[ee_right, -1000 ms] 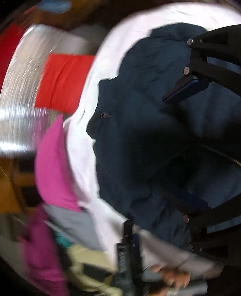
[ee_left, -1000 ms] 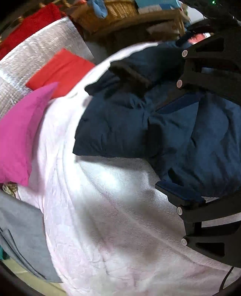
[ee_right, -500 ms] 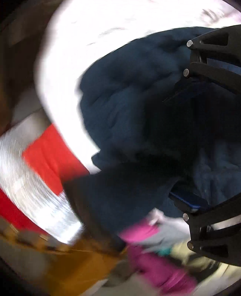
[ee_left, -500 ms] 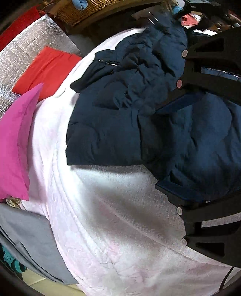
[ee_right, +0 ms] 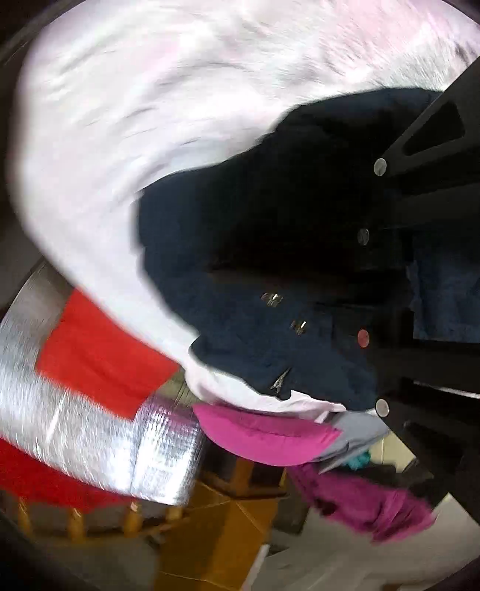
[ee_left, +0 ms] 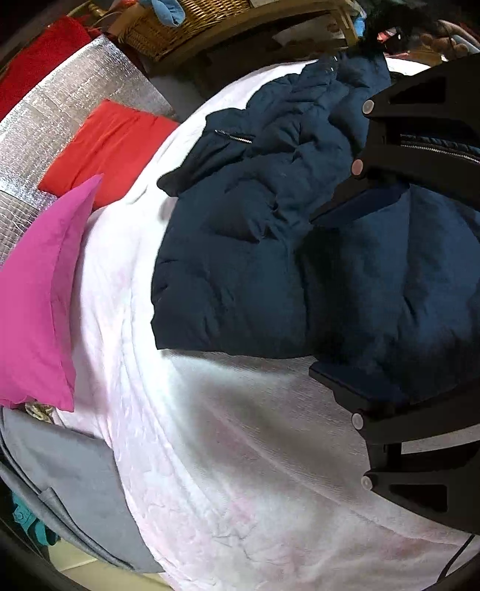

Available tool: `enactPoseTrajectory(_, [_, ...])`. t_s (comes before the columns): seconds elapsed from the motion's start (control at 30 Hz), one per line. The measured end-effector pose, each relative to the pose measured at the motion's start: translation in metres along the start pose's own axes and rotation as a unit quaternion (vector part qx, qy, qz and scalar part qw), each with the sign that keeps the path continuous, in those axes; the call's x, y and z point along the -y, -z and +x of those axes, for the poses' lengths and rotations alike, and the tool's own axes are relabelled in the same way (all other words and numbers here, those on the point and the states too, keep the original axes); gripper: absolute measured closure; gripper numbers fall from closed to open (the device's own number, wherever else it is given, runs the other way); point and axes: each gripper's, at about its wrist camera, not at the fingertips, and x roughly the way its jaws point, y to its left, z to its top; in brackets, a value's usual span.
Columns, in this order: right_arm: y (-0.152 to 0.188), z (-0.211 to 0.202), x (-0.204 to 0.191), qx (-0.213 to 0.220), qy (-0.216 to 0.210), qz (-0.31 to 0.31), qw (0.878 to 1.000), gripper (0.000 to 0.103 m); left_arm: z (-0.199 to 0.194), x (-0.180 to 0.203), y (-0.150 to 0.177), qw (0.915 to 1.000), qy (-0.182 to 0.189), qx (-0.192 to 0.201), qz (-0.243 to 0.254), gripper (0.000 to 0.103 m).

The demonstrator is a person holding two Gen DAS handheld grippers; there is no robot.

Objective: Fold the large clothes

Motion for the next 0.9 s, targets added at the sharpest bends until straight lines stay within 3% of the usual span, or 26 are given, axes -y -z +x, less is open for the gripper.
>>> enactPoseTrajectory(0.1, [0.0, -0.009, -0.011, 0.033, 0.029, -0.041, 0.998, 0.091, -0.001, 0.002, 0.0, 1.0, -0.001, 0.003, 0.006, 0.029])
enactPoseTrajectory(0.2, [0.005, 0.015, 0.001, -0.021, 0.096, -0.053, 0.994, 0.087, 0.006, -0.001, 0.0, 0.9999, -0.008, -0.011, -0.003, 0.028])
enactPoseTrajectory(0.3, [0.007, 0.005, 0.013, -0.025, 0.075, -0.028, 0.996, 0.087, 0.005, -0.009, -0.003, 0.9997, 0.0, -0.016, -0.02, 0.028])
enactPoseTrajectory(0.37, [0.005, -0.016, 0.019, 0.01, 0.053, -0.015, 0.998, 0.06, 0.001, -0.014, -0.005, 0.9995, 0.008, -0.009, -0.029, 0.028])
enactPoseTrajectory(0.4, [0.005, -0.027, 0.022, 0.029, 0.053, -0.012, 0.998, 0.013, -0.001, -0.016, -0.006, 0.9994, 0.015, -0.004, -0.032, 0.027])
enactPoseTrajectory(0.43, [0.003, -0.034, 0.023, 0.054, 0.053, -0.012, 0.997, 0.0, -0.003, -0.017, -0.007, 0.9992, 0.023, -0.003, -0.034, 0.027])
enactPoseTrajectory(0.5, [-0.004, -0.037, 0.033, 0.058, 0.051, -0.013, 0.997, 0.0, -0.004, -0.021, -0.009, 0.9981, 0.045, -0.006, -0.041, 0.027])
enactPoseTrajectory(0.7, [-0.016, 0.012, 0.067, -0.026, 0.03, 0.036, 0.999, 0.001, 0.014, -0.028, -0.009, 0.9948, 0.077, -0.036, -0.056, 0.029])
enactPoseTrajectory(0.77, [-0.014, 0.033, 0.066, -0.057, 0.019, 0.03, 0.998, 0.006, 0.016, -0.03, -0.01, 0.994, 0.087, -0.034, -0.058, 0.029])
enactPoseTrajectory(0.83, [-0.009, 0.047, 0.063, -0.08, 0.016, 0.017, 0.997, 0.015, 0.019, -0.031, -0.011, 0.9934, 0.093, -0.032, -0.06, 0.038])
enactPoseTrajectory(0.9, [-0.004, 0.056, 0.049, -0.085, 0.028, -0.023, 0.996, 0.016, 0.023, -0.029, -0.01, 0.9946, 0.082, -0.033, -0.055, 0.048])
